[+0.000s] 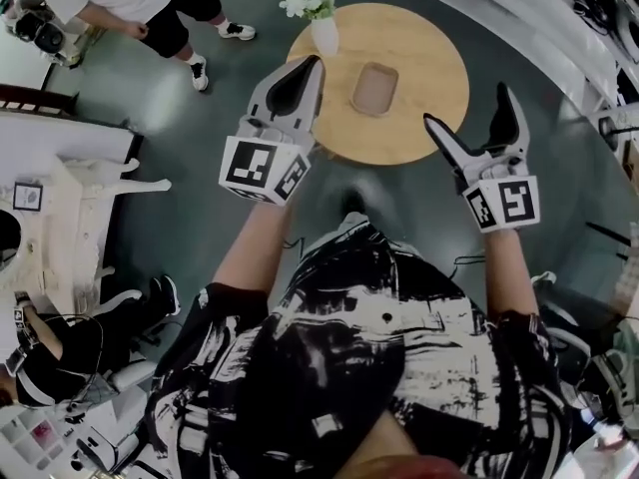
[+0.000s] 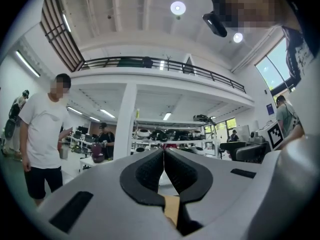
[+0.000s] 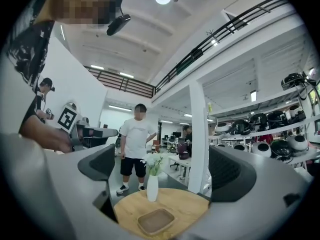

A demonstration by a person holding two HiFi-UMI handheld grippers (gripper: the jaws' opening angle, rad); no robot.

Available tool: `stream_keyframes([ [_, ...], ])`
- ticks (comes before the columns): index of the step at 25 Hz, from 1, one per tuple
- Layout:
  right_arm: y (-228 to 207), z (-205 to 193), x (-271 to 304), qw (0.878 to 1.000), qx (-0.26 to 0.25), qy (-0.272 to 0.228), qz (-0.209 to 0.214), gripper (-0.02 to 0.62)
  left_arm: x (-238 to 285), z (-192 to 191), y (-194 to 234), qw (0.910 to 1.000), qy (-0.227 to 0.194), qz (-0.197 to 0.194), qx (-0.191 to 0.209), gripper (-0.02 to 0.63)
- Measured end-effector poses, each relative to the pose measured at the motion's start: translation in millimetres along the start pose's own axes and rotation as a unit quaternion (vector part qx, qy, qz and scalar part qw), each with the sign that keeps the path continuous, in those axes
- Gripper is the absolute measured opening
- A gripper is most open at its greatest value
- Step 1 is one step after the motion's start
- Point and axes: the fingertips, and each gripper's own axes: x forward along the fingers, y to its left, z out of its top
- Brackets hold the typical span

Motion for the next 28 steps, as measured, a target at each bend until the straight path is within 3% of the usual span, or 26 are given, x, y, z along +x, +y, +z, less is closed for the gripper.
stream_keyframes([
  [7, -23, -9, 41, 1.000, -0.006, 0.020, -0.012, 0.569, 33, 7, 37, 1.0000, -0.006, -0.004, -0.006, 0.002],
  [19, -49, -38, 80, 0.999, -0.002, 0.045, 0.024, 0.569, 55, -4, 51, 0.9995, 0.003, 0.028, -0.013, 0.002],
  [28, -72, -96, 115, 0.994, 0.006, 0.091, 0.055, 0.568, 66, -17, 49, 0.9986, 0.021, 0.047, -0.014, 0.002],
])
